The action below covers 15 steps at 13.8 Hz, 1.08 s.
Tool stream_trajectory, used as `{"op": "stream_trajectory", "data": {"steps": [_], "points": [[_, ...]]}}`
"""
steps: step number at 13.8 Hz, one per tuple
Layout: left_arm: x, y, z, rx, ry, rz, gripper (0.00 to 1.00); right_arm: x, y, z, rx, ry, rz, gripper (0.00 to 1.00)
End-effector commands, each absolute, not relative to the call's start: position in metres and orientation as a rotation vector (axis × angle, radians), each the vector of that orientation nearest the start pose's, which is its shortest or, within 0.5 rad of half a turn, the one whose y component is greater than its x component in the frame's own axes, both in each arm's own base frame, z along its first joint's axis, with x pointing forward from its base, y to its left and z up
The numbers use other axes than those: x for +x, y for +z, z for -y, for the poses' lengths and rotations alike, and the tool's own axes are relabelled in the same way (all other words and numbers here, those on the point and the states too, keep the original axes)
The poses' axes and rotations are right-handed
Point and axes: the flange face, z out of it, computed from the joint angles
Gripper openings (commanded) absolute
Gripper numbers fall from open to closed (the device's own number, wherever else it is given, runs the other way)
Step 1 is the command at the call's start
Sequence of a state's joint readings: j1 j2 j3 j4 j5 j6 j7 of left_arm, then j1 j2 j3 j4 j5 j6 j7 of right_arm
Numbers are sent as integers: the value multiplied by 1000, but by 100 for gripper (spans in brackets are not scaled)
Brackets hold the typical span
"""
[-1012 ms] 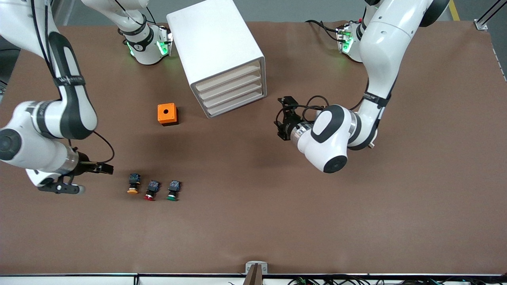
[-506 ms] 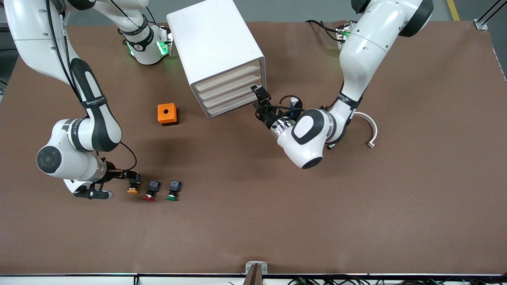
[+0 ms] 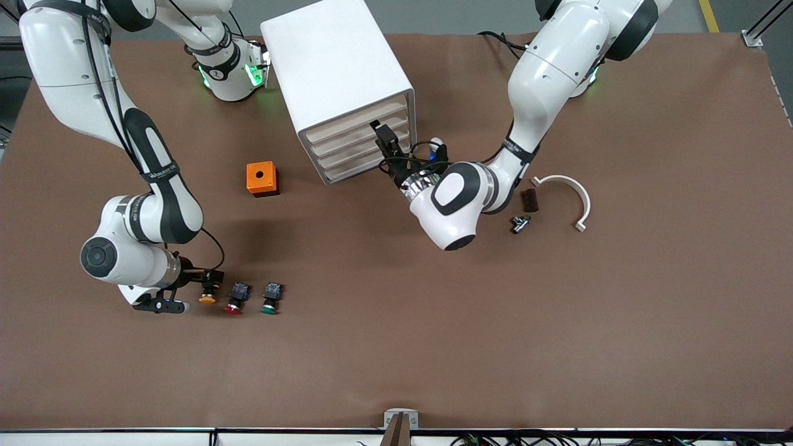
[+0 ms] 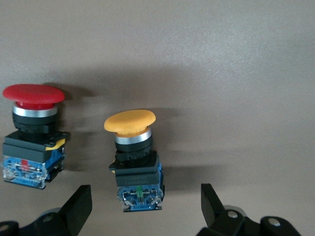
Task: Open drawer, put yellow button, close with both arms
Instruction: 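Grip the drawer with the left gripper while the right gripper grasps the button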
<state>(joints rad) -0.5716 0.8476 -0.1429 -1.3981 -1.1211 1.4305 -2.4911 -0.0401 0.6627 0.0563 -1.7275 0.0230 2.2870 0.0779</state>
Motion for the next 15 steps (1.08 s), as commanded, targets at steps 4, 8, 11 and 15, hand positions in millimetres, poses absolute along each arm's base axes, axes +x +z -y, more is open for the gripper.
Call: {"op": "stream_trajectory", "data": {"steps": [4, 8, 11, 15], "points": [[430, 238, 529, -957, 1407, 1691, 27, 656, 187, -14, -3069, 181, -148, 74], [436, 242, 525, -975, 1409, 1704, 0, 655, 187, -16, -3068, 186, -146, 49], [468, 250, 504, -969, 1455, 1748, 0, 656, 188, -13, -3067, 181, -153, 27], [531, 258, 449, -992, 1600, 1827, 1, 662, 207, -13, -3066, 155, -145, 8]]}}
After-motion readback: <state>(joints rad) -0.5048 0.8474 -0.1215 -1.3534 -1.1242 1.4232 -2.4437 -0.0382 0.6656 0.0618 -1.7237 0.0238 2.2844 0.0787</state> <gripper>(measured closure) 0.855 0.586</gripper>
